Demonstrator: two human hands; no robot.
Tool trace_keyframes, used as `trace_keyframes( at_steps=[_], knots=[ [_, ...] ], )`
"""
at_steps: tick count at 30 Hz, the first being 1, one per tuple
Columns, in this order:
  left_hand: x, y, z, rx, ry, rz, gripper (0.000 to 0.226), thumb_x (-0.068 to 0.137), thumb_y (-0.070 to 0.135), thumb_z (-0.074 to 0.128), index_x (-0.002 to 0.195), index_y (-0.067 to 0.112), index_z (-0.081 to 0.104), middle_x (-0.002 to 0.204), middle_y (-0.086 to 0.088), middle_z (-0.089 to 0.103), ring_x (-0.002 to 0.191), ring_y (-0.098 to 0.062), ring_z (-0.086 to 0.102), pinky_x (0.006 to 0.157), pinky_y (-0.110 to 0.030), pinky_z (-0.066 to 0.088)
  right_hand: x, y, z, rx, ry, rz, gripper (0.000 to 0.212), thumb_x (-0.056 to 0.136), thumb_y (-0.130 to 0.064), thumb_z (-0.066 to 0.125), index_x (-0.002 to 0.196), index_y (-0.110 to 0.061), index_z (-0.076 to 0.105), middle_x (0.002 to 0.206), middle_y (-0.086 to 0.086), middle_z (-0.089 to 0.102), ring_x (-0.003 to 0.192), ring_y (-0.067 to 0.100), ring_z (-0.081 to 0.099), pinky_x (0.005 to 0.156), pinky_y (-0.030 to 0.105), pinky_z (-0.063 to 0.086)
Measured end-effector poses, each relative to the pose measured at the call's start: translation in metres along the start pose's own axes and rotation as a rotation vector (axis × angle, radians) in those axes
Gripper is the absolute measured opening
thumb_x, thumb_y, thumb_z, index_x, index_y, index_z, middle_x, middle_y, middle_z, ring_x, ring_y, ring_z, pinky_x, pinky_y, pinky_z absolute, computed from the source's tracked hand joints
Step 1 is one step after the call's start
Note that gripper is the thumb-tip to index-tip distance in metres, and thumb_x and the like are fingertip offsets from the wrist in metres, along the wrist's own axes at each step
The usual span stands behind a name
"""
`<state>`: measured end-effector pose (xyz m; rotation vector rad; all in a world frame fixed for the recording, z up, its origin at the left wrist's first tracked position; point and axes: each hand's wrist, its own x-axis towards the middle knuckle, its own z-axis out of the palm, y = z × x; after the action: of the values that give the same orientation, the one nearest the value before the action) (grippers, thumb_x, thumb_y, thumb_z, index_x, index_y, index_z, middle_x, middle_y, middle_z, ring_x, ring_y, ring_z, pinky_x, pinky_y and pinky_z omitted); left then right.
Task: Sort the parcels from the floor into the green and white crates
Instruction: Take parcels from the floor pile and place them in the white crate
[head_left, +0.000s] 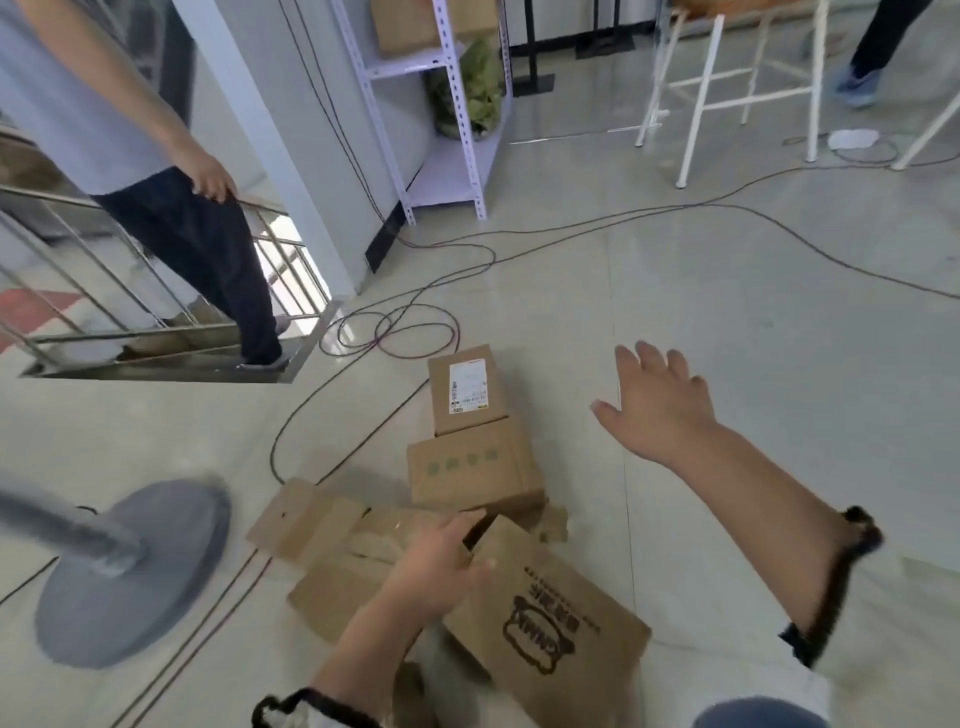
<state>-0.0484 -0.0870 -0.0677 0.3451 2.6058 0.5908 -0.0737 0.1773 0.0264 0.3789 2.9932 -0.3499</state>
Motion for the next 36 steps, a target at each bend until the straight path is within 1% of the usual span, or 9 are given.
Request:
trace_keyframes(
  at_steps=[7, 11, 14, 16, 19, 21, 25, 31, 36],
  knots=[
    [0.022, -0.028, 0.058, 0.131, -0.044, -0.05, 0.063, 0.088, 0.051, 0.055, 0.144, 0.032, 0.034, 0.138, 0.01, 0.046, 0.122, -0.01, 0.046, 0.097, -0.026, 0.042, -0.009, 0.018, 0.105, -0.19, -0.257, 0.022, 0.059, 0.094, -0.048, 0.035, 0.143, -0.015, 0.027, 0.148, 0.008, 0.03, 0.138, 0.037, 0.021, 0.108, 0.052, 0.023],
    [0.036, -0.026, 0.07, 0.157, -0.075, -0.099, 0.077, 0.087, 0.054, 0.054, 0.149, 0.037, 0.014, 0.14, 0.005, 0.041, 0.123, -0.016, 0.046, 0.097, -0.034, 0.047, -0.022, 0.035, 0.146, -0.197, -0.411, -0.019, 0.058, 0.092, -0.054, 0.033, 0.139, -0.019, 0.036, 0.142, 0.006, 0.041, 0.13, 0.031, 0.035, 0.105, 0.048, 0.028],
    [0.041, -0.027, 0.073, 0.067, -0.113, -0.158, 0.083, 0.085, 0.055, 0.057, 0.148, 0.042, 0.005, 0.139, 0.005, 0.042, 0.121, -0.016, 0.049, 0.094, -0.035, 0.049, -0.03, 0.049, 0.173, 0.071, -0.69, 0.088, 0.072, 0.093, -0.06, 0.032, 0.147, -0.013, 0.027, 0.152, 0.01, 0.03, 0.136, 0.029, 0.034, 0.108, 0.039, 0.034],
    [0.041, -0.03, 0.075, 0.048, -0.111, -0.161, 0.083, 0.085, 0.055, 0.057, 0.148, 0.042, 0.005, 0.141, 0.004, 0.042, 0.122, -0.016, 0.049, 0.095, -0.036, 0.048, -0.034, 0.052, 0.185, 0.36, -0.942, 0.328, 0.073, 0.091, -0.058, 0.039, 0.146, -0.012, 0.028, 0.153, 0.012, 0.025, 0.135, 0.033, 0.035, 0.099, 0.044, 0.046],
    [0.04, -0.032, 0.076, 0.021, -0.103, -0.161, 0.083, 0.085, 0.053, 0.059, 0.148, 0.042, 0.007, 0.142, 0.004, 0.043, 0.124, -0.016, 0.049, 0.096, -0.037, 0.047, -0.036, 0.049, 0.188, 0.672, -1.153, 0.497, 0.043, 0.086, -0.035, 0.062, 0.118, -0.008, 0.05, 0.132, 0.013, 0.039, 0.128, 0.039, 0.041, 0.089, 0.048, 0.053],
    [0.043, -0.032, 0.077, 0.006, -0.086, -0.162, 0.083, 0.085, 0.052, 0.06, 0.148, 0.042, 0.008, 0.139, 0.005, 0.045, 0.121, -0.015, 0.05, 0.094, -0.036, 0.048, -0.031, 0.048, 0.192, 0.779, -1.121, 0.581, 0.028, 0.087, -0.027, 0.061, 0.097, -0.003, 0.049, 0.11, 0.015, 0.043, 0.12, 0.041, 0.045, 0.089, 0.052, 0.052],
    [0.051, -0.031, 0.077, -0.027, 0.019, -0.161, 0.084, 0.083, 0.052, 0.062, 0.148, 0.04, 0.009, 0.132, 0.006, 0.049, 0.117, -0.012, 0.052, 0.091, -0.033, 0.049, -0.024, 0.042, 0.19, 0.993, -0.958, 0.773, 0.03, 0.086, -0.021, 0.06, 0.1, 0.006, 0.056, 0.097, 0.021, 0.065, 0.095, 0.035, 0.064, 0.087, 0.053, 0.052],
    [0.058, -0.026, 0.08, -0.129, 0.174, -0.184, 0.094, 0.079, 0.053, 0.067, 0.15, 0.038, 0.008, 0.141, 0.007, 0.045, 0.125, -0.015, 0.047, 0.096, -0.036, 0.047, -0.01, 0.034, 0.177, 0.878, -0.607, 0.66, 0.032, 0.085, -0.031, 0.058, 0.103, -0.005, 0.059, 0.101, 0.019, 0.064, 0.092, 0.033, 0.064, 0.085, 0.042, 0.053],
    [0.056, -0.022, 0.077, -0.129, 0.278, -0.177, 0.088, 0.08, 0.061, 0.059, 0.15, 0.026, 0.019, 0.145, 0.007, 0.041, 0.129, -0.016, 0.045, 0.1, -0.036, 0.043, -0.002, 0.039, 0.169, 0.86, -0.451, 0.528, 0.063, 0.079, -0.046, 0.067, 0.124, -0.005, 0.051, 0.111, 0.012, 0.06, 0.097, 0.029, 0.06, 0.072, 0.034, 0.051]
  ],
)
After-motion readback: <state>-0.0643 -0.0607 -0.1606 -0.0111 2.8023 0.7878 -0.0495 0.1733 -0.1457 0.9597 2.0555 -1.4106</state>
